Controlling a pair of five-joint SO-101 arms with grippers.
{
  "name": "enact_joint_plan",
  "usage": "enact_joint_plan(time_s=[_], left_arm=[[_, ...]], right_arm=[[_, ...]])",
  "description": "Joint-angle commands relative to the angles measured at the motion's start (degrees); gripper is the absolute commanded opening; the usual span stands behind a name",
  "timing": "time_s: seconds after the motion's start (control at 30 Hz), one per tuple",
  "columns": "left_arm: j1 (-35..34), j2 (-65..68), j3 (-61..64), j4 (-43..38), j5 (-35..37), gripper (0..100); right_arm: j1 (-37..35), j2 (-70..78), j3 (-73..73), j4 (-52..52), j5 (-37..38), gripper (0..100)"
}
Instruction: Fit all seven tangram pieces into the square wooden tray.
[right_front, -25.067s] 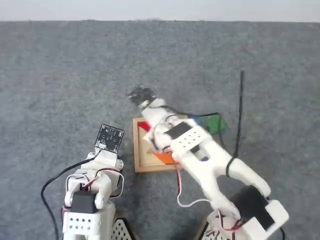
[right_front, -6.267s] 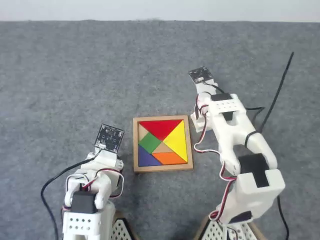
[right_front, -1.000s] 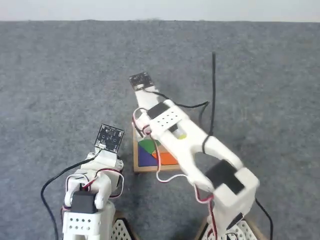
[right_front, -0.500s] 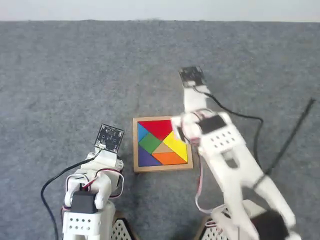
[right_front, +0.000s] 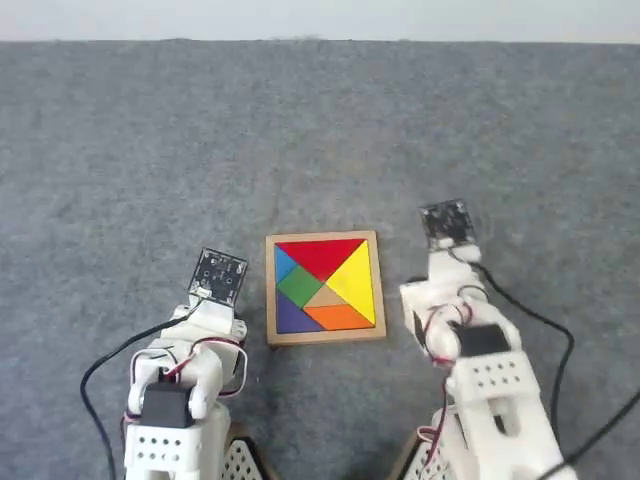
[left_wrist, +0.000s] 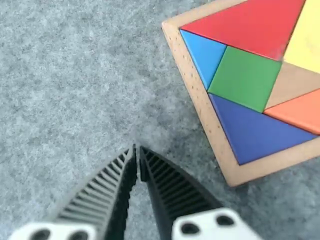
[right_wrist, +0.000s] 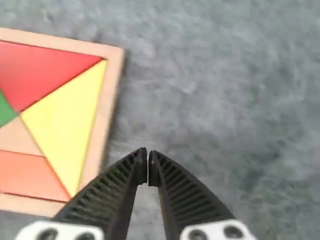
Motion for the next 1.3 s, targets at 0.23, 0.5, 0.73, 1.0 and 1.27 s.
enact_joint_plan(time_s=[0.23, 0.5, 0.73, 1.0, 1.27], left_arm=[[-0.26, -1.41, -0.66, 0.35, 0.44, 1], [-0.26, -1.41, -0.66, 0.35, 0.44, 1], [-0.26, -1.41, -0.66, 0.35, 0.44, 1], [-0.26, -1.41, -0.66, 0.35, 0.44, 1], [-0.26, -1.41, -0.66, 0.35, 0.44, 1]], right_arm=[[1.01, -14.81, 8.97, -1.98, 4.84, 1.6], [1.19, -26.95, 16.97, -1.36, 7.30, 1.3], [1.27, -36.79, 17.41, 8.04, 7.38, 1.3], [1.36, -40.22, 17.32, 10.77, 7.38, 1.3], [2.77, -40.22, 17.32, 10.77, 7.38, 1.3]])
